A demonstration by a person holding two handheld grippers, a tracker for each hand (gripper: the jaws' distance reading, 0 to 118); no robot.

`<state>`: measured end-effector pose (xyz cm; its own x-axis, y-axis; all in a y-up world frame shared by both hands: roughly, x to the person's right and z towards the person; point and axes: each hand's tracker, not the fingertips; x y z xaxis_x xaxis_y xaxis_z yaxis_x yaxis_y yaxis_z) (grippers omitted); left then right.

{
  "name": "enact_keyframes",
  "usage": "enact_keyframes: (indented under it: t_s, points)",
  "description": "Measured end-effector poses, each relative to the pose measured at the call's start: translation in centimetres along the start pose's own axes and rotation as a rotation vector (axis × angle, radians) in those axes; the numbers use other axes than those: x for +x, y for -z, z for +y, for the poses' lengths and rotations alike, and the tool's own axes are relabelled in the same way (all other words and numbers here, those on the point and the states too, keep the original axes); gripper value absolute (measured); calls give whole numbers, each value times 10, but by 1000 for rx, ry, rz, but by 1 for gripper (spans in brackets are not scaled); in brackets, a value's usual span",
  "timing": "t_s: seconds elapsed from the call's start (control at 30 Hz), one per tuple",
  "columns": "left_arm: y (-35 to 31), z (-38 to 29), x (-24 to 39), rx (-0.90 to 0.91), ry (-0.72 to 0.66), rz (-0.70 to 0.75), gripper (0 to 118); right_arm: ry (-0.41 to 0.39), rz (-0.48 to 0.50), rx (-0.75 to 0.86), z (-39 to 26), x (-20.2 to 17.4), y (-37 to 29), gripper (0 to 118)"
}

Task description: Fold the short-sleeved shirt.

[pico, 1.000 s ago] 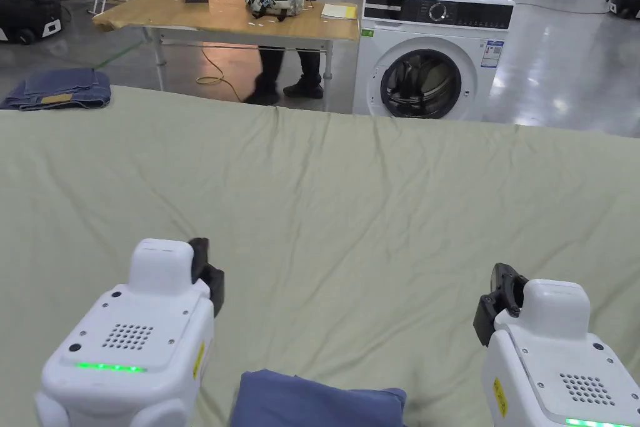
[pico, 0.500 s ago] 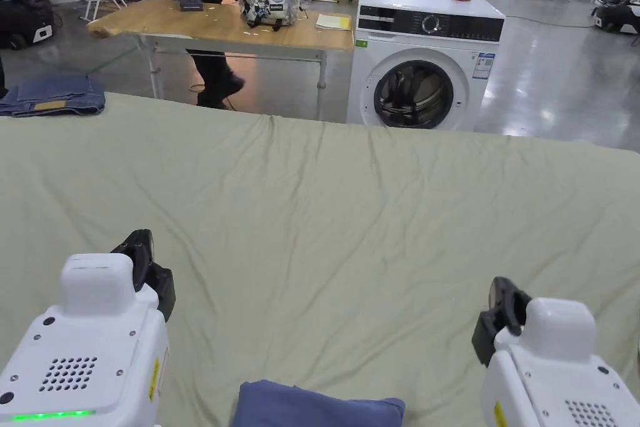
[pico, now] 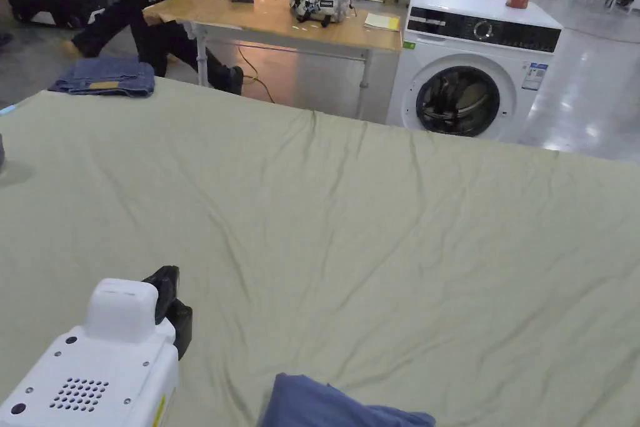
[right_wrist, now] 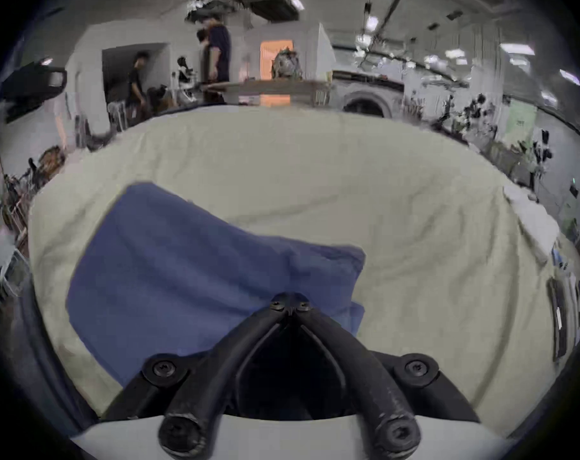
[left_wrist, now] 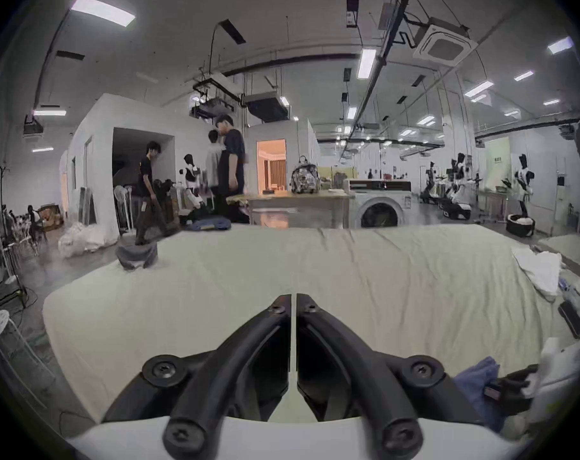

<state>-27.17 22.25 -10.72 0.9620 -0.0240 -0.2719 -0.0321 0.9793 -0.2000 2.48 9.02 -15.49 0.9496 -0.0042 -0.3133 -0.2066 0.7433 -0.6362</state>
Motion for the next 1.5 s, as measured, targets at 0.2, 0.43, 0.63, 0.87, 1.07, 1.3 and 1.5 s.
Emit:
enact_keyframes:
  t_s: [0.2,0.43,0.63,0.87,1.07,1.3,1.5]
  points:
    - [10,-18,-24,-285,-156,-275,0,-1,1,23,2,1,-3,0]
    - [64,-57,-48,-715,-472,-710,26,-1,36,12,4,9,-3,0]
    - [98,-97,-33,-904,-590,-916,82,14,54,7,6,12,-3,0]
    - [128,-137,-10,-975,-737,-1070,86,11,65,0,8,14,-2,0]
    - [138,-158,2,-964,-849,-1067,32,22,67,0,8,15,-3,0]
    - [134,-160,-4,-947,-868,-1042,19,2,59,3,13,12,-8,0]
    - [131,-125,-5,-918,-894,-1084,19,-37,7,112,36,18,-23,0]
